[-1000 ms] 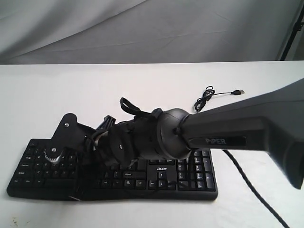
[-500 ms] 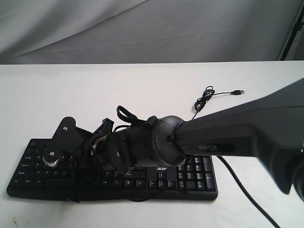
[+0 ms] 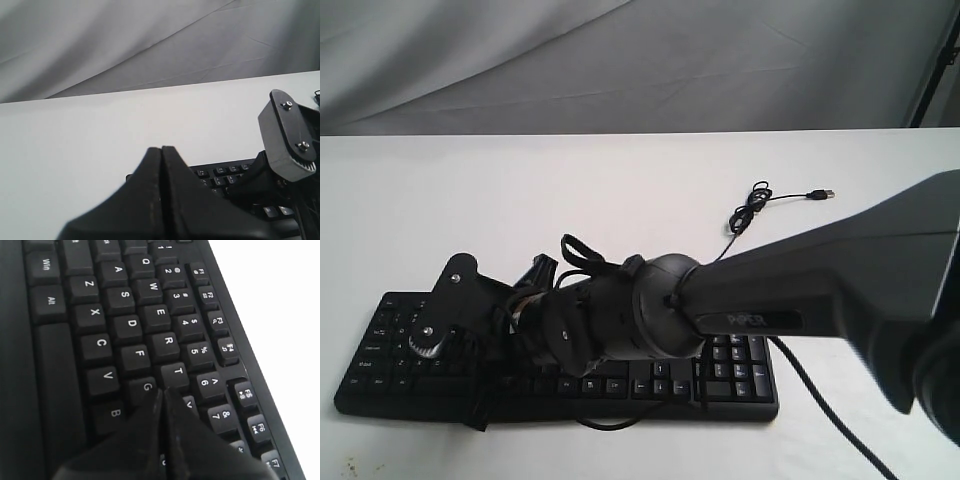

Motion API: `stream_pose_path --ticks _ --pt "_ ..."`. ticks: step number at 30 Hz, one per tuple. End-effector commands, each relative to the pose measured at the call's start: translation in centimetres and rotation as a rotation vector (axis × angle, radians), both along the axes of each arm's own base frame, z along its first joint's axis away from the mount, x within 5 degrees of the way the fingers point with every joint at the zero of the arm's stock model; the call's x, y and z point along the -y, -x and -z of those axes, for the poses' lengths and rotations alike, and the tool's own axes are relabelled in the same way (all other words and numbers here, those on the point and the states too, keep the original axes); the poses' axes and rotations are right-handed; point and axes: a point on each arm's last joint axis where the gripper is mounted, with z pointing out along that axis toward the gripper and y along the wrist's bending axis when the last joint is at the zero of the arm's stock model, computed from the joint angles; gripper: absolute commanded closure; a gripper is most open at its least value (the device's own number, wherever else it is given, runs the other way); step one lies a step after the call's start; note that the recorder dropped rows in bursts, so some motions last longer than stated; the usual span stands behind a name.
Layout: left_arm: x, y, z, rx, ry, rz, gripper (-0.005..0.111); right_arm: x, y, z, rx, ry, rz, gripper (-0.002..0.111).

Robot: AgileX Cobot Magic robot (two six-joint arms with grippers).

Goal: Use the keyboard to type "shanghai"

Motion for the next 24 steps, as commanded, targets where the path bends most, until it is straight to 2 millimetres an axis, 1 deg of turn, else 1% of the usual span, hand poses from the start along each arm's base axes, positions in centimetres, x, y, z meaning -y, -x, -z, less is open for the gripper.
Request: stream_pose_path --ticks 1,5,9,11,14,17,19,22,24 --pt "0.0 0.0 0.1 0.004 0.003 0.004 0.107 0.0 0.1 0.4 -0.007 0.005 0.001 0.108" --pt "0.0 0.0 0.1 0.004 0.003 0.004 0.107 0.0 0.1 0.1 -0.004 0.001 0.001 0.108" --pt "0.0 0.0 0.1 0.004 0.003 0.004 0.107 -0.2 0.1 -1.4 -0.003 -0.013 -0.011 0.108" --pt "0.0 0.0 0.1 0.004 0.003 0.004 0.107 -0.7 0.0 -2.3 -0.013 -0.019 -0.024 0.108" --pt "0.0 0.0 0.1 0.004 0.003 0.004 0.107 -2.4 -0.2 -3.5 0.000 -0.044 -0.056 0.108" --pt "0.0 0.0 0.1 0.004 0.003 0.004 0.107 -4.6 -0.3 -4.3 0.041 -0.081 -0.091 0.108" --pt "0.0 0.0 0.1 0.004 0.003 0.004 0.107 -5.8 -0.2 -4.3 0.052 -0.090 -0.114 0.108" --pt "0.0 0.0 0.1 0.004 0.003 0.004 0.107 -7.5 0.1 -3.6 0.043 -0.088 -0.146 0.108" --pt "0.0 0.0 0.1 0.004 0.003 0.004 0.107 -7.9 -0.1 -3.0 0.042 -0.082 -0.150 0.108"
